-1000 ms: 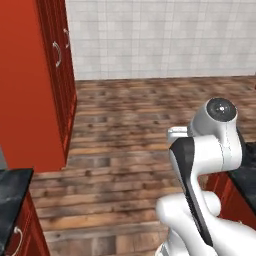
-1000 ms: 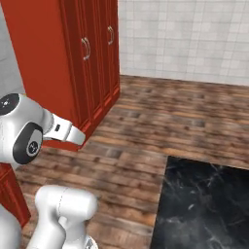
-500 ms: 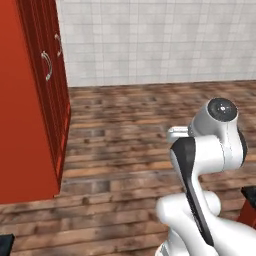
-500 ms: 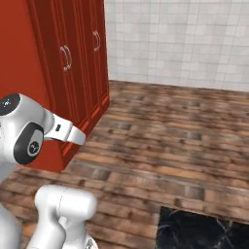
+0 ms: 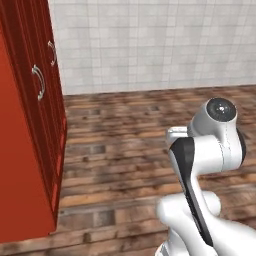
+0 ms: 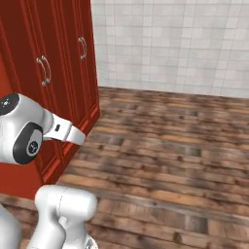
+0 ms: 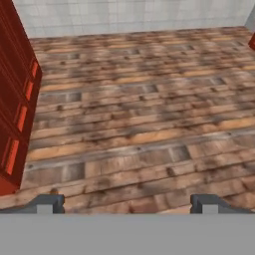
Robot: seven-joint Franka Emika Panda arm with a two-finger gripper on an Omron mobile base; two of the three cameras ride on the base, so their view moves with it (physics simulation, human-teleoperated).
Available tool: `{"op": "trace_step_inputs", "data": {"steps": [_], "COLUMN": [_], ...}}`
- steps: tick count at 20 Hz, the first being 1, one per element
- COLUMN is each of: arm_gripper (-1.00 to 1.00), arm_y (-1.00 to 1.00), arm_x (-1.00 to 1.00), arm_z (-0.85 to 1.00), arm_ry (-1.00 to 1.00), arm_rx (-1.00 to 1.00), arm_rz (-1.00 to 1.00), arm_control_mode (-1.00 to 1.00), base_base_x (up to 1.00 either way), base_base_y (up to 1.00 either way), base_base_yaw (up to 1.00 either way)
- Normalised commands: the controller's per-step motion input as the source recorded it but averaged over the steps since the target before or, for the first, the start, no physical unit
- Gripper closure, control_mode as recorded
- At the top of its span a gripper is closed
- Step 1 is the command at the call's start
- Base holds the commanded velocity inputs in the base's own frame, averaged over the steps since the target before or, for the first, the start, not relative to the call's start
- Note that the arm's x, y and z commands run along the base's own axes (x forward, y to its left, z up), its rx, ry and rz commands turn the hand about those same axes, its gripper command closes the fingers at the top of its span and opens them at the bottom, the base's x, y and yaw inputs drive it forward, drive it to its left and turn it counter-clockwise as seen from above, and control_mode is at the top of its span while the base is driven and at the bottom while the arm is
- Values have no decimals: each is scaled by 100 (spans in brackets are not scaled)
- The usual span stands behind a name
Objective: Take 2 condiments from the cabinet and move them on the counter near the stove.Make sure the condiments are lined up with each other, next to each other.
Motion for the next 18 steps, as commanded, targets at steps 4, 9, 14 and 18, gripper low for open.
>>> {"op": "trace_step_inputs", "data": {"steps": [4,9,14,18], "arm_gripper": [-100,-100,-100,-100], "arm_y": [0,0,0,0], "arm_x": [0,0,0,0], "arm_z": [0,0,0,0], "arm_ry": [0,0,0,0], "arm_rx": [0,0,0,0], "arm_rz": [0,0,0,0], "arm_control_mode": [100,100,100,100], "base_base_x": [100,82,1,66], "base_base_y": [1,4,4,52], "base_base_yaw": [-14,-46,-96,-66]}}
